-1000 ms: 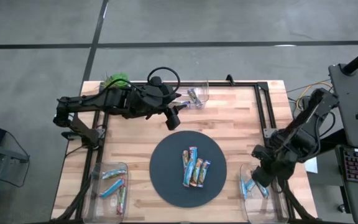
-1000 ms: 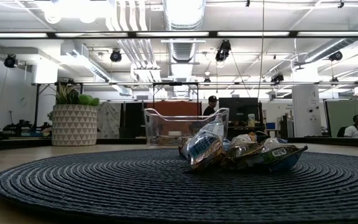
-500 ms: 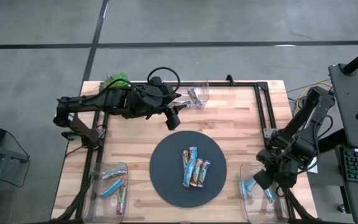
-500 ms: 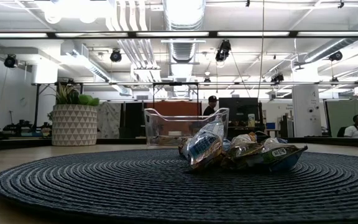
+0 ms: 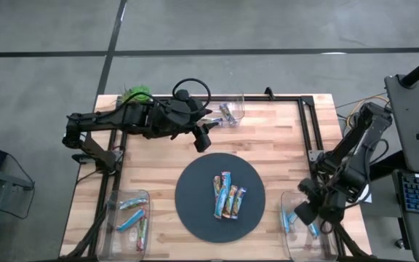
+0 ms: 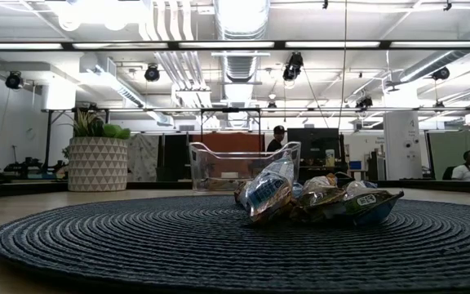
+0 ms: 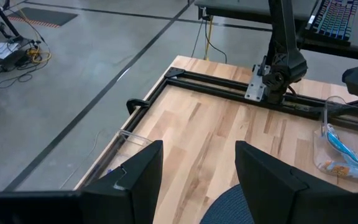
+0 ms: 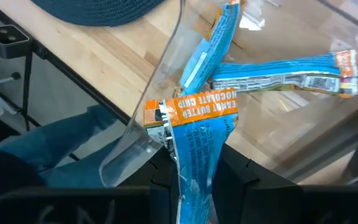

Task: Pick and place Granola Bars by type
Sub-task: Put the yellow granola bar into the bottom right transparent bin

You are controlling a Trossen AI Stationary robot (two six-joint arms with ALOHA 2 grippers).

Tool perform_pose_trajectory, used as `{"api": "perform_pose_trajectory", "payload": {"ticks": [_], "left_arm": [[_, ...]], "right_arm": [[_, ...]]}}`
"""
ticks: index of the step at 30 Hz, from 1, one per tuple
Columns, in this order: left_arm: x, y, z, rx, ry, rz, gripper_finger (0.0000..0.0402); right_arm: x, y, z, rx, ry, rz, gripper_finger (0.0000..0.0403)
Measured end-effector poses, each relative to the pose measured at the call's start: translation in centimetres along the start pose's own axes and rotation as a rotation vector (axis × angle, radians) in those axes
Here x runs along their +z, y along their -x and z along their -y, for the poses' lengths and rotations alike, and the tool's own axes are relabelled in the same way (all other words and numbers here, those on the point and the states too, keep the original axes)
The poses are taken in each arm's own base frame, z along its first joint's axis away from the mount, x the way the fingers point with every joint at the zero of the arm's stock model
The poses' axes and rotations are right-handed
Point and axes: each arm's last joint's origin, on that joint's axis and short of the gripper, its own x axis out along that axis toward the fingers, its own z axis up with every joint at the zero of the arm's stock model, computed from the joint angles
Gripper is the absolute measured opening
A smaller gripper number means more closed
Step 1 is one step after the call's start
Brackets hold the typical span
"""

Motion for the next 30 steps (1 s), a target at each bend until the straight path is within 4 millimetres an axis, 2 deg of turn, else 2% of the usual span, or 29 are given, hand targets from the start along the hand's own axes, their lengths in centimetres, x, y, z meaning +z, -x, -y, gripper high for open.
{"api": "perform_pose_trajectory", "payload": {"ticks": [13, 30], "left_arm": [[0.0, 0.0, 0.0, 0.000, 0.000, 0.000, 0.0184], [0.0, 0.0, 0.0, 0.001, 0.003, 0.000, 0.0184]], "right_arm": [[-0.6, -1.4, -0.9, 0.007, 0.002, -0.012, 0.0059], [-0.6, -1.4, -0.9, 0.007, 0.006, -0.015, 0.0059]]}}
